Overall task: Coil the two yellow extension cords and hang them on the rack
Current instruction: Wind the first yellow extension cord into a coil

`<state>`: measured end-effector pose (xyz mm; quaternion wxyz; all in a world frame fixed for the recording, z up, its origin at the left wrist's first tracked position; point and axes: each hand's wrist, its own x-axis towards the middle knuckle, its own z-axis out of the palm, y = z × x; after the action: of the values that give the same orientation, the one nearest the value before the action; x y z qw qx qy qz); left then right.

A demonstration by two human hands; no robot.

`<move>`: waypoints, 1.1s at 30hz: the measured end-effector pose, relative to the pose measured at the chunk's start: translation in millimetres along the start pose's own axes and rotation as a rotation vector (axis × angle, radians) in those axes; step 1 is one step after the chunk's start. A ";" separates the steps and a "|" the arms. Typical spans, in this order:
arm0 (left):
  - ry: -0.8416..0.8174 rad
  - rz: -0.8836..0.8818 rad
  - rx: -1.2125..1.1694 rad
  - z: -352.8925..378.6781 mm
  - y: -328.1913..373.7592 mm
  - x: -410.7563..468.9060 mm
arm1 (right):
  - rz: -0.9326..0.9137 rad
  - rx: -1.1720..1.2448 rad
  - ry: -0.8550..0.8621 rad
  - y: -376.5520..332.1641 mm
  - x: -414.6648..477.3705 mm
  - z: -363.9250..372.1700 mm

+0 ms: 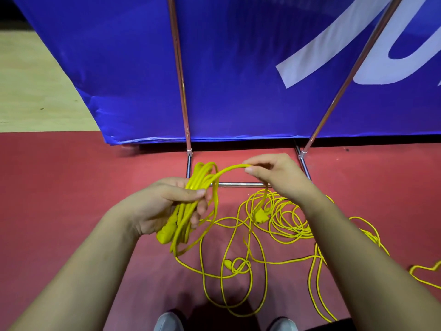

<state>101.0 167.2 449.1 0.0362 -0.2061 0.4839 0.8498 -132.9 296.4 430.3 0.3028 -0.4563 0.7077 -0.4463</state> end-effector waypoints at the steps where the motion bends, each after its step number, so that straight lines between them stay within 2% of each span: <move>1: 0.015 -0.026 0.001 1.2 -1.0 1.0 | -0.041 -0.042 0.015 -3.9 1.2 -0.1; 4: 0.039 -0.046 -0.018 4.1 -2.1 2.4 | -0.151 -0.117 0.003 -16.7 3.5 8.6; 8: -0.054 -0.011 -0.032 4.9 -3.1 1.1 | -0.225 -0.128 -0.055 -25.3 2.3 23.4; 11: -0.072 0.033 -0.068 3.2 -1.1 -0.2 | -0.195 -0.094 -0.095 -21.8 0.3 24.5; 15: -0.034 0.067 -0.093 3.9 2.4 -3.1 | -0.167 -0.183 -0.016 -10.6 5.1 18.5; 19: -0.108 0.188 -0.227 5.3 1.7 1.0 | -0.094 -0.144 -0.017 6.4 7.6 16.1; 24: -0.080 0.336 -0.333 6.5 6.6 3.3 | 0.052 -0.331 -0.032 47.7 11.8 22.7; 29: 0.020 0.406 -0.448 2.9 14.7 2.0 | 0.269 -0.255 -0.120 87.8 6.9 34.3; 33: 0.095 0.426 -0.376 -3.5 17.2 -0.4 | 0.398 0.037 -0.017 90.8 5.1 36.5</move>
<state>98.0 155.3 461.6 -0.2048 -0.1424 0.3514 0.9024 -138.6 295.6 332.5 0.3992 -0.3056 0.7731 -0.3868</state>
